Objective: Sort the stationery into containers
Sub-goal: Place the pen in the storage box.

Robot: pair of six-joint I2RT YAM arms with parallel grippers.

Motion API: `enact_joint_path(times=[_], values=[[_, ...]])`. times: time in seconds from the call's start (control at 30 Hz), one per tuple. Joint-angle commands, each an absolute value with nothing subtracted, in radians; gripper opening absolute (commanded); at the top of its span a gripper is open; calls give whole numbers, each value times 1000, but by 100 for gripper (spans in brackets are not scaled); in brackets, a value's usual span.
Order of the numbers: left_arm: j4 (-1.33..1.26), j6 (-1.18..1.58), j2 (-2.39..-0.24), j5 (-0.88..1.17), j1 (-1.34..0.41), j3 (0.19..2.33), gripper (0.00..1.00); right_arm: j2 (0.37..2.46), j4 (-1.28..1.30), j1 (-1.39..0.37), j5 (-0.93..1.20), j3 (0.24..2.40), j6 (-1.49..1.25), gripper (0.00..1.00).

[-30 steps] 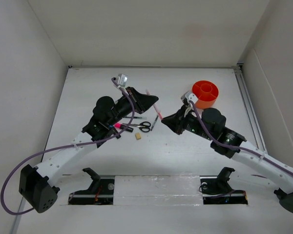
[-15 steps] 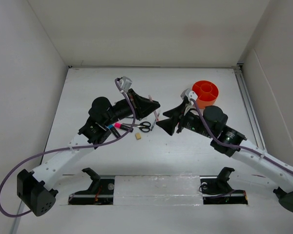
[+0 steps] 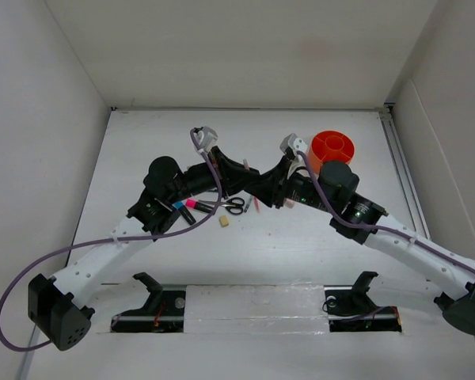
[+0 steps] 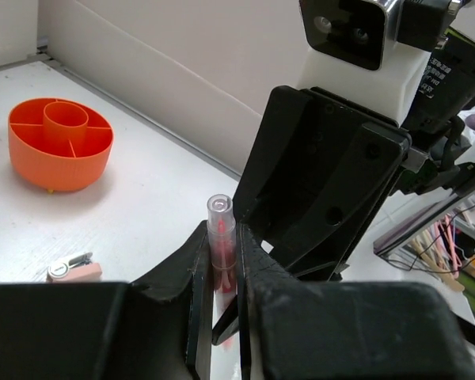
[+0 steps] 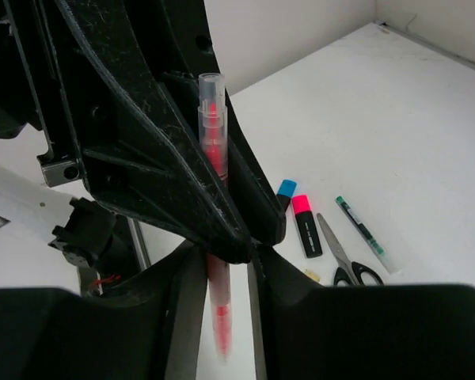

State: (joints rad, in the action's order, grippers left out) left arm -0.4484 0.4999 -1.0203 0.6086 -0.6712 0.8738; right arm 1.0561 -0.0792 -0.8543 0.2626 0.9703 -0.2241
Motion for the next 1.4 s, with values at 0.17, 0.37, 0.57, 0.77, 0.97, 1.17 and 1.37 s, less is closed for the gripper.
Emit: enact_joint_path(times=[0.17,0.37,0.57,0.77,0.97,1.17,1.37], values=[[-497,494,-1015,667,-676,891,0,1095,-189,-862,325,1025,-216,0],[-463,505,-976,528,-676,904,100,1095,-202,-862,236,982,-207,0],[-364,592,-924,296,-676,1032,100,1115,-264,-781,120,937,-187,0],[300,667,-900,-248,-676,1256,100,1146,-431,-376,214,874,-143,0],[610,623,-780,-531,-651,1214,100,1239,-814,-5,584,782,-170,0],[592,503,-672,-471,-650,1072,100,1515,-1055,156,878,950,-281,0],[499,485,-608,-411,-650,942,100,1713,-1275,228,979,1048,-486,0]])
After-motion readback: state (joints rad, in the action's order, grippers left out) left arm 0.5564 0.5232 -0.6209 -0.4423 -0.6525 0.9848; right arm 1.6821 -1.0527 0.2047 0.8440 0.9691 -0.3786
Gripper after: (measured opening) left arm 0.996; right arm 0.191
